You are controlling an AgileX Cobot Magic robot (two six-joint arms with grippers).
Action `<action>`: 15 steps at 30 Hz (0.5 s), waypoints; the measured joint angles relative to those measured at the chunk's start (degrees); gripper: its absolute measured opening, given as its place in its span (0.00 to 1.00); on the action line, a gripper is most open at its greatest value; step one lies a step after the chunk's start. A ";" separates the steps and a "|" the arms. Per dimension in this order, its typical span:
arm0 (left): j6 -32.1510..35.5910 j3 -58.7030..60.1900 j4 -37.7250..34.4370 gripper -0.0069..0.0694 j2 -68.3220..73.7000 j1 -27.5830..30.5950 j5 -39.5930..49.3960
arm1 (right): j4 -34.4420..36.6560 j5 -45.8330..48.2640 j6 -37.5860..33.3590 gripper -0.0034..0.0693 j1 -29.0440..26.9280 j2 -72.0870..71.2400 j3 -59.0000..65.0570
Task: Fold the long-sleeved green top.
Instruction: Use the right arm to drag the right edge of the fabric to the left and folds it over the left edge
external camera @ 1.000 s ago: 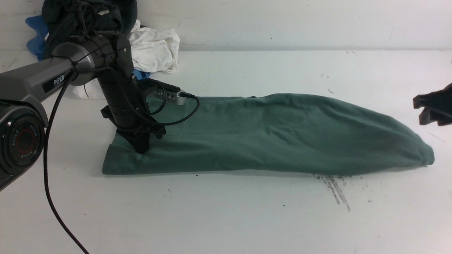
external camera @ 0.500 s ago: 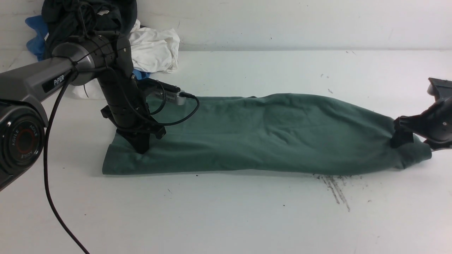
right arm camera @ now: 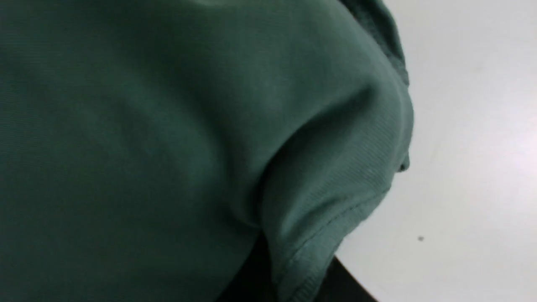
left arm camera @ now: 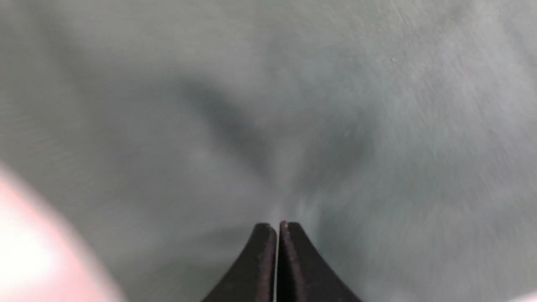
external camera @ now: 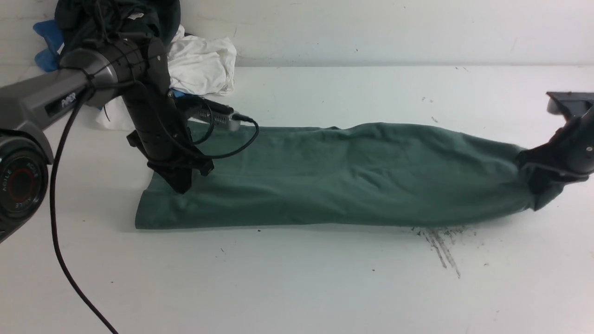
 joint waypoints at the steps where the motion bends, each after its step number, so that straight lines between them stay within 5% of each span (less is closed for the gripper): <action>1: 0.02 -0.07 0.00 0.08 -1.82 -0.01 0.00 | -1.70 0.06 0.48 0.07 0.00 -1.68 -0.06; 15: 0.44 -0.62 -0.11 0.08 -20.95 -0.01 0.48 | -15.16 3.70 7.59 0.07 -0.16 -17.55 -1.46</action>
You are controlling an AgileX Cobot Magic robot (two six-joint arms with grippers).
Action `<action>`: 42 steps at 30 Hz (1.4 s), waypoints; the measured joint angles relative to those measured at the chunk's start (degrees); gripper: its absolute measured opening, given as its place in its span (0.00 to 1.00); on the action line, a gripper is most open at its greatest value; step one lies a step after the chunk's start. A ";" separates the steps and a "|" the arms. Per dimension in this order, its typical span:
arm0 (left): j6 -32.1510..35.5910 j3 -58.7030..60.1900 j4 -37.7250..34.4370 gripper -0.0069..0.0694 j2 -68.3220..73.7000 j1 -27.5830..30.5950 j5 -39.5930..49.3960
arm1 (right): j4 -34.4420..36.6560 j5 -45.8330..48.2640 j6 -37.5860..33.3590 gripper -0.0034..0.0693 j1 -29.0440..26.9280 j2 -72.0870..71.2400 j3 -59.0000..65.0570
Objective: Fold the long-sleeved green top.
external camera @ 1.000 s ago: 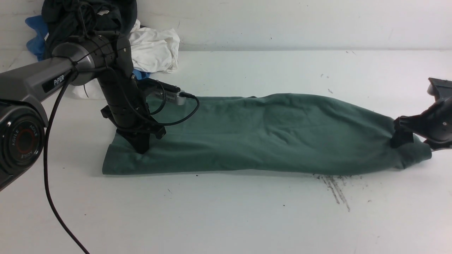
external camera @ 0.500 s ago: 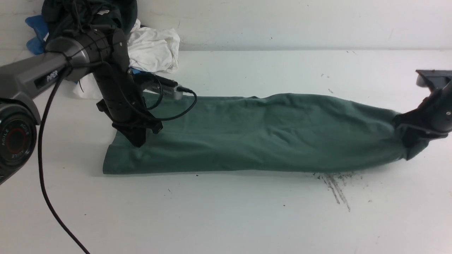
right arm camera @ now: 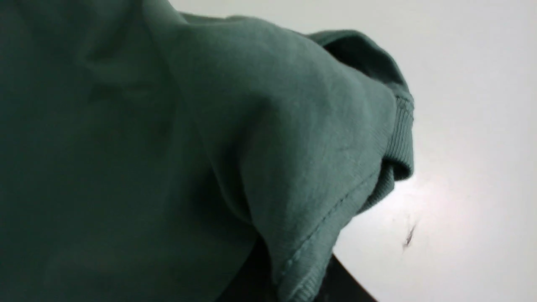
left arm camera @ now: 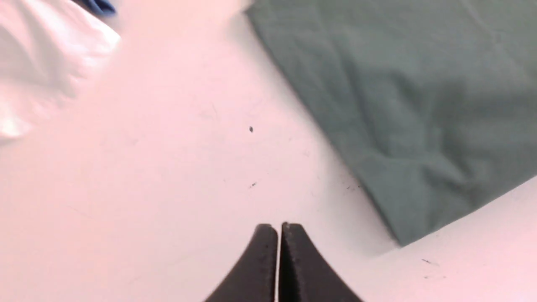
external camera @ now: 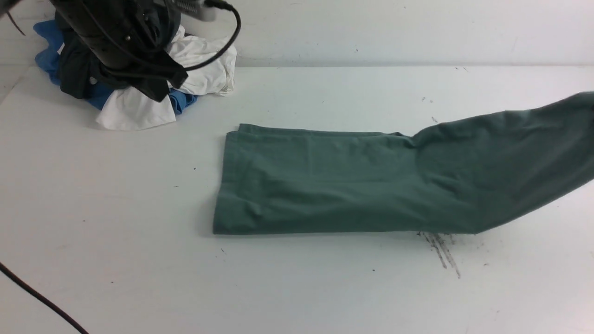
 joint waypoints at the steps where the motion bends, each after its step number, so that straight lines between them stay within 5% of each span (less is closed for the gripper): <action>1: 0.00 0.00 0.00 0.08 -0.67 0.00 0.07 | 0.41 0.54 0.14 0.07 0.71 -1.36 -1.16; 10: 0.00 0.38 0.00 0.08 -2.03 0.00 0.14 | 9.18 2.56 -0.48 0.07 17.75 -4.88 -15.05; 17: 0.00 0.52 0.00 0.08 -1.98 0.00 0.51 | 11.83 -0.67 0.01 0.07 33.89 5.67 -17.36; 27: 0.00 0.52 -0.41 0.08 -1.98 0.00 0.56 | 21.22 -7.45 1.92 0.08 37.30 21.81 -17.25; 31: 0.00 0.52 -1.69 0.08 -1.98 0.00 0.56 | 27.97 -9.97 1.14 0.17 37.30 23.96 -17.25; 36: 0.11 0.52 -2.65 0.08 -1.98 0.00 0.56 | 39.85 -8.33 -6.83 0.50 37.24 24.08 -21.22; 39: 0.23 0.52 -2.70 0.08 -1.98 0.00 0.56 | 40.70 -3.39 -9.79 0.67 37.24 24.03 -26.13; 42: 0.23 0.52 -2.70 0.08 -1.98 0.00 0.56 | 37.22 1.66 -10.42 0.71 37.24 23.97 -30.79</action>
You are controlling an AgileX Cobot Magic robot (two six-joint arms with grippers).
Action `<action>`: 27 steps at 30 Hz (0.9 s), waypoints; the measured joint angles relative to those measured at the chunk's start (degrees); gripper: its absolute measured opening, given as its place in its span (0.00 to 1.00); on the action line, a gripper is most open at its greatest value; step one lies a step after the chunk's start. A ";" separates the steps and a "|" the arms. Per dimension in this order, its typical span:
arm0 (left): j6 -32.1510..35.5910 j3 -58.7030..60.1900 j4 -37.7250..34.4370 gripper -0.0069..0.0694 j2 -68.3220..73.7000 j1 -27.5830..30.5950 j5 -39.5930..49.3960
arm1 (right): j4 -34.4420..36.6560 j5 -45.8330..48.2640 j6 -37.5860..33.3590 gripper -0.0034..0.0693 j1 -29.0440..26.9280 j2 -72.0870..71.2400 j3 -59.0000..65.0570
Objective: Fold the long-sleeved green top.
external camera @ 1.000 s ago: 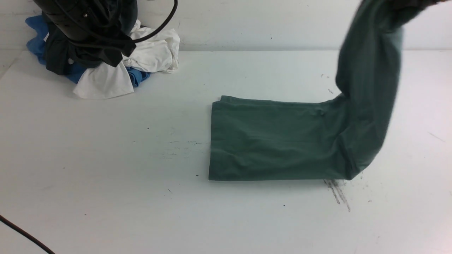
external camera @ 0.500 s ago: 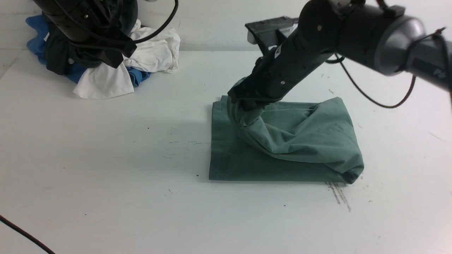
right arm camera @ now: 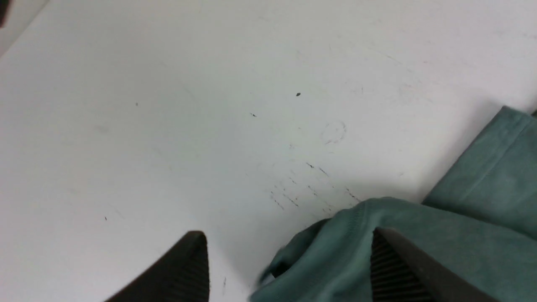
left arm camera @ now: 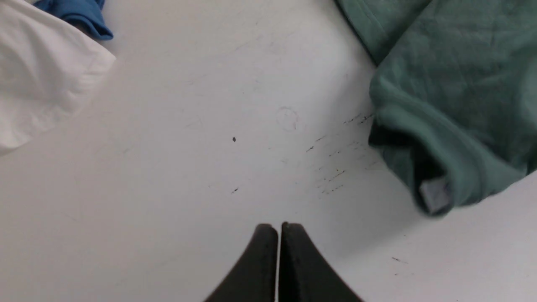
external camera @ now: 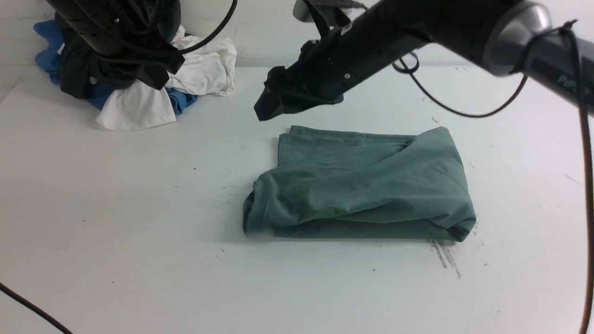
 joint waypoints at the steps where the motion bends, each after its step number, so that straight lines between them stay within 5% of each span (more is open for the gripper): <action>1: 0.00 0.00 -0.10 0.08 0.00 0.00 0.00 | -3.37 2.87 0.25 0.71 0.00 -0.14 -2.11; 8: 1.63 0.00 -6.46 0.08 0.74 -0.14 0.00 | -27.90 9.16 6.50 0.39 -0.48 -0.46 -4.71; 9: 2.80 0.00 -8.87 0.08 1.60 -0.75 0.00 | -32.76 9.16 8.74 0.23 -1.68 -0.71 -2.24; 10: 2.94 0.00 -9.02 0.08 1.71 -0.84 0.00 | -32.76 9.16 8.74 0.23 -1.68 -0.71 -2.24; 11: 3.77 0.05 -9.95 0.08 2.68 -2.05 0.00 | -35.04 9.16 10.84 0.11 -3.55 -1.36 1.95; 18: 4.75 1.89 -9.30 0.08 9.11 -11.59 -1.37 | -34.36 7.51 13.58 0.03 -12.06 -5.19 18.65; 27: 2.56 1.91 -2.11 0.08 22.91 -17.36 -4.26 | -24.50 -13.40 13.82 0.03 -15.72 -5.53 38.19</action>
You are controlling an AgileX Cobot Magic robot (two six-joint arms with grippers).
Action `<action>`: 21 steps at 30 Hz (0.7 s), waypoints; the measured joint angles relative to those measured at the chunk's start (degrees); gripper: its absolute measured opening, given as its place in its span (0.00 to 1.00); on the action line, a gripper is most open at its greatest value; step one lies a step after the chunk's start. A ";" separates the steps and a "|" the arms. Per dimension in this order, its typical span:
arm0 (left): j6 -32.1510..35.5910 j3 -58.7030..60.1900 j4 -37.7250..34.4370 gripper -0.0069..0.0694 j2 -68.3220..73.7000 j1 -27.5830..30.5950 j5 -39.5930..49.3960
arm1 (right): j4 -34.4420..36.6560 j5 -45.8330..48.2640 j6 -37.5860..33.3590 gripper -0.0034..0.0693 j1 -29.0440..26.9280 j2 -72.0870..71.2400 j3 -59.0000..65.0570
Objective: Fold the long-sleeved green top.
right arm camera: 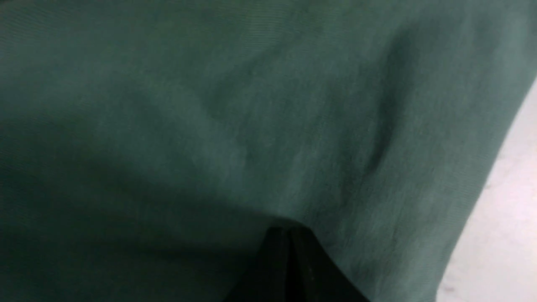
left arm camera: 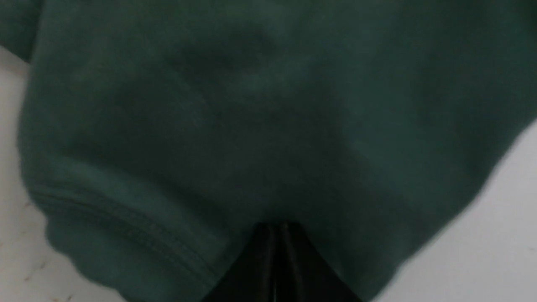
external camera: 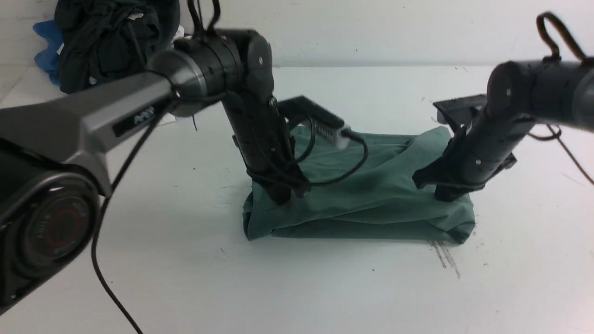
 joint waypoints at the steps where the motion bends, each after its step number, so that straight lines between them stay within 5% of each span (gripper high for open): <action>1: -0.25 0.05 0.13 0.08 0.88 0.00 0.00 | 0.26 -1.90 0.00 0.03 0.00 0.00 1.43; 10: -0.89 0.23 0.45 0.08 1.12 0.00 1.41 | 0.78 -4.35 -1.14 0.03 0.00 -3.57 3.49; 21: -2.26 0.45 3.80 0.08 -23.34 0.24 3.62 | 0.34 -10.51 -4.15 0.03 -0.07 -19.12 -0.17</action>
